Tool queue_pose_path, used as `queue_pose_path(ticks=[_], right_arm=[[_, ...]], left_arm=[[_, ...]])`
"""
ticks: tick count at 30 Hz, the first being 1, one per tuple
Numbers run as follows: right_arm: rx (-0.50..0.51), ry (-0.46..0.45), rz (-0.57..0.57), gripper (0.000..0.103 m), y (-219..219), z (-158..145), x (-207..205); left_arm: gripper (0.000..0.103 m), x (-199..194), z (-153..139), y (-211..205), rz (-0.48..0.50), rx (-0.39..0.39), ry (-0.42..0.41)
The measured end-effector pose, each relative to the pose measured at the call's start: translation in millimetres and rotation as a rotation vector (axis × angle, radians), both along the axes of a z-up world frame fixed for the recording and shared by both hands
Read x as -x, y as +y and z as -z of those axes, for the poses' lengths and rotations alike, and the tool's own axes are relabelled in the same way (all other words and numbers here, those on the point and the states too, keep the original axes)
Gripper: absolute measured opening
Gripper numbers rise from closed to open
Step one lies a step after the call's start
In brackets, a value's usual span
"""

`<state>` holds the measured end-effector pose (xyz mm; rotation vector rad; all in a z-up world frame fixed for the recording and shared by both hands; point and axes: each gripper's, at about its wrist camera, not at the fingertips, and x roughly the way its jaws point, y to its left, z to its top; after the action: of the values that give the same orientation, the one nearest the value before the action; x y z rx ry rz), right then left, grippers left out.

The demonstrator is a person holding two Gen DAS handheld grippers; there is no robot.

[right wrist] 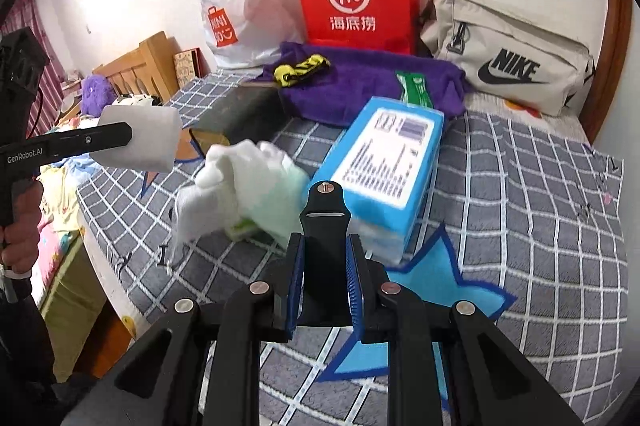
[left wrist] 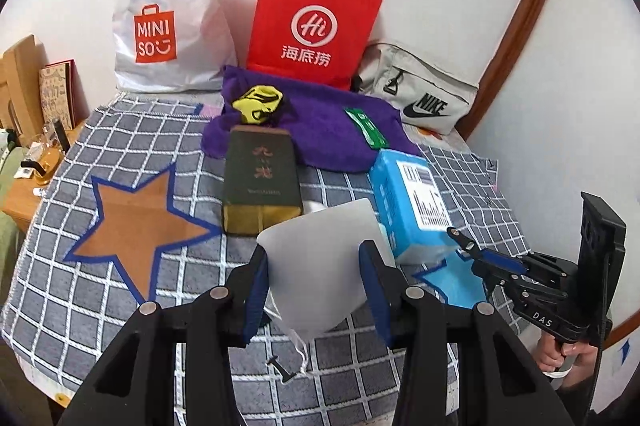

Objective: Organize soft objects
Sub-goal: 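Carry the white foam block onto the purple towel and open the left tool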

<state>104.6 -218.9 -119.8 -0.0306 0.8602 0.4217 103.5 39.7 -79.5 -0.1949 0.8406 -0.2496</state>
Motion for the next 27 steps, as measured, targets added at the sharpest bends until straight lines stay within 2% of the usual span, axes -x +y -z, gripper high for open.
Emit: queue_pose_path(ticks=[6,18,27], right_arm=[[-0.002,-0.020,0.020,0.021,0,-15,-22],[-0.014,-0.066,0.053,0.021,-1,-40,-78],[-0.008,-0.072,0.065,0.021,1,-49,-122]], left_arm=[[0.042,-19,-5,6,-0.034,-0.027,0.009],[0.042,-69,-23,17,-0.076,-0.004,-0.008],[0.042,-109,-21,16,-0.066,-0.007,0.004]])
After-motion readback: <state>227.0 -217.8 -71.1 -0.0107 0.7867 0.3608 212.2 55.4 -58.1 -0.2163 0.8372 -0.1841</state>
